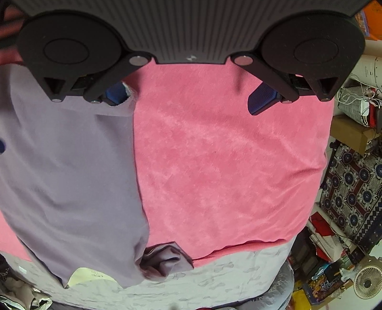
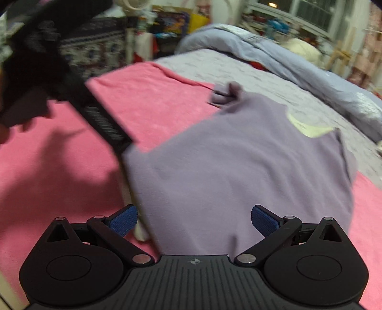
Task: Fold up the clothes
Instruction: 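Grasp the shirt hem with the right gripper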
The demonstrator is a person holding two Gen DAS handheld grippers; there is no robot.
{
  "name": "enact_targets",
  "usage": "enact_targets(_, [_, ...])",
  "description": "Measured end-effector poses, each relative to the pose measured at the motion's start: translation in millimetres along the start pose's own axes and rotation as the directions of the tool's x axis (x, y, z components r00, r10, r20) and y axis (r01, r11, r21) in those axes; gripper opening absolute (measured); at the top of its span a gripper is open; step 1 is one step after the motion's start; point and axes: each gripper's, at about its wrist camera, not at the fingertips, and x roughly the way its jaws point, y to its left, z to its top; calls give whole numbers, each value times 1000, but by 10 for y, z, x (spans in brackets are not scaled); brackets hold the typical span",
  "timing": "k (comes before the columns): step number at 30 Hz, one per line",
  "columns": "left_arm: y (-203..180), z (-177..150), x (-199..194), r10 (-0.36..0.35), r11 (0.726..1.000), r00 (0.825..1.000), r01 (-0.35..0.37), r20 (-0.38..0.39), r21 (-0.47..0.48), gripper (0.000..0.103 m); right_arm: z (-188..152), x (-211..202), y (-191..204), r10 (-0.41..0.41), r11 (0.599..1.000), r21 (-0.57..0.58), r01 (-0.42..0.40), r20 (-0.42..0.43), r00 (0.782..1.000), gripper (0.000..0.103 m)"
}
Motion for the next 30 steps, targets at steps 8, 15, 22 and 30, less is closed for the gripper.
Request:
enact_targets(8, [117, -18, 14, -24, 997, 1000, 23, 0, -74, 103, -226, 67, -295, -278, 960, -2, 279, -72, 958, 103])
enact_targets(15, [91, 12, 18, 24, 998, 1000, -23, 15, -61, 103, -306, 88, -353, -562, 819, -159, 551, -29, 827, 103])
enact_targets(22, [53, -77, 81, 39, 999, 999, -39, -10, -29, 103, -546, 176, -962, -606, 793, -86, 604, -222, 764, 103])
enact_targets(30, [-55, -98, 176, 57, 998, 998, -57, -28, 12, 103, -605, 45, -628, -393, 920, -86, 383, -204, 897, 100])
